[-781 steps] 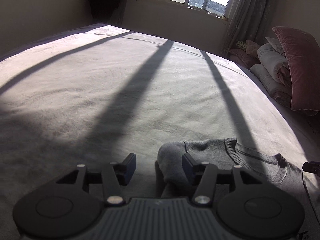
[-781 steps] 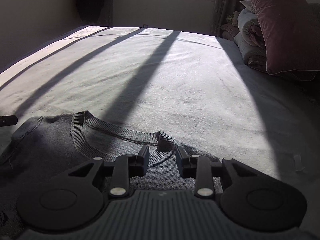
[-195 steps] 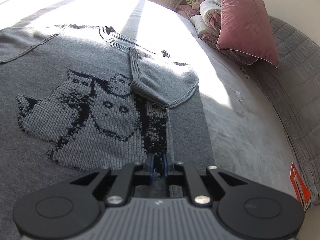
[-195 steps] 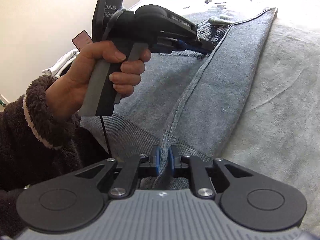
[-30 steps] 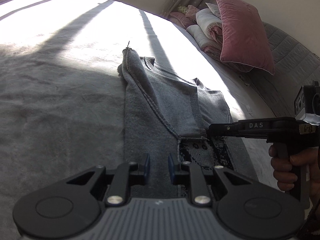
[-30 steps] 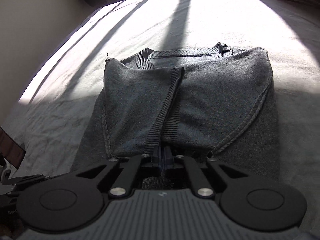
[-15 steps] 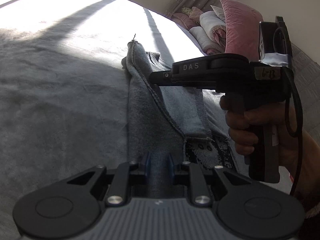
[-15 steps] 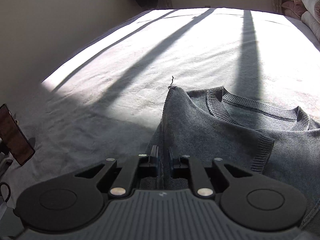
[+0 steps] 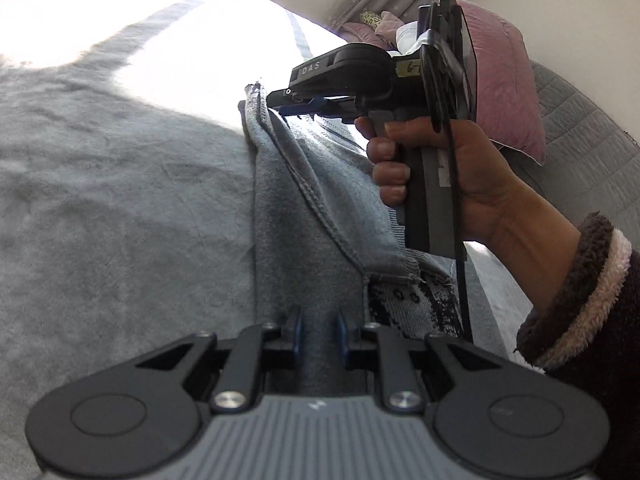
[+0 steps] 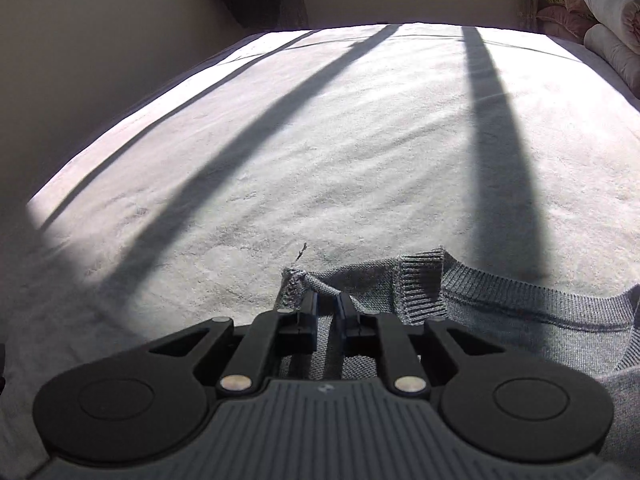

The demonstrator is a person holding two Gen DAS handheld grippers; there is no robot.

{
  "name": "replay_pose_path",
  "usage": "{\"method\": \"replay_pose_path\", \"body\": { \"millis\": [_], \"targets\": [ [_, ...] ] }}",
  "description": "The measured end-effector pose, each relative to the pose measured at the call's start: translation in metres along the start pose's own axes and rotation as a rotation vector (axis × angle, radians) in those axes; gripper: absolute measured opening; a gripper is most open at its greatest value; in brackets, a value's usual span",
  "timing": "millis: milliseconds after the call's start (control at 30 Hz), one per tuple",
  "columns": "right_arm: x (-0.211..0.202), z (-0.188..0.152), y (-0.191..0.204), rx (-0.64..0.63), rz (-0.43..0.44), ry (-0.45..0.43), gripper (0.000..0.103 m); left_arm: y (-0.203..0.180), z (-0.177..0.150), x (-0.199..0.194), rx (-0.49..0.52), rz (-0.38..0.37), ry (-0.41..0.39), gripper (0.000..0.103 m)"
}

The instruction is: Fold clothes

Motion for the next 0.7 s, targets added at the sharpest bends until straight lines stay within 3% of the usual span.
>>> {"method": "replay_pose_path", "body": {
  "millis": [33, 67, 267, 300, 333, 433, 567, 633, 700],
  "targets": [
    [-0.005, 0.001, -0.002, -0.003, 0.006, -0.002, 0.037, 0.001, 0.000, -0.001, -0.002, 0.000, -0.001, 0.019],
    [-0.010, 0.002, -0.005, -0.004, 0.007, -0.011, 0.043, 0.002, 0.000, -0.001, -0.003, 0.000, -0.001, 0.019],
    [-0.035, -0.007, -0.030, -0.028, -0.045, -0.012, 0.044, 0.002, -0.001, -0.001, 0.002, 0.007, -0.004, 0.019],
    [-0.034, -0.011, -0.033, -0.037, -0.056, 0.002, 0.035, 0.002, 0.000, -0.001, 0.001, 0.009, -0.004, 0.019],
    [-0.033, -0.016, -0.035, -0.047, -0.067, 0.020, 0.015, 0.002, 0.001, -0.001, 0.001, 0.010, -0.004, 0.019],
    [-0.027, -0.024, -0.040, -0.123, -0.171, 0.027, 0.000, 0.002, 0.001, 0.000, -0.001, 0.014, -0.004, 0.019],
    [-0.034, -0.023, -0.050, -0.049, -0.190, -0.013, 0.003, 0.003, 0.002, -0.002, -0.011, 0.013, -0.001, 0.019],
    [-0.039, -0.023, -0.045, -0.023, -0.148, -0.021, 0.013, 0.004, 0.003, -0.002, -0.020, 0.011, 0.002, 0.019],
    [-0.046, -0.023, -0.036, -0.022, -0.104, -0.024, 0.015, 0.004, 0.003, -0.003, -0.021, 0.012, 0.002, 0.019]
  ]
}}
Point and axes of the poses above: each gripper's, at about its wrist camera, not at the fingertips, and x roughly the way its jaws point, y to its left, z to its top, the point moved 10 cm from there along x, roughly the way its jaws point, and after that the axes turned 8 degrees about z, right-handed, at the moved point
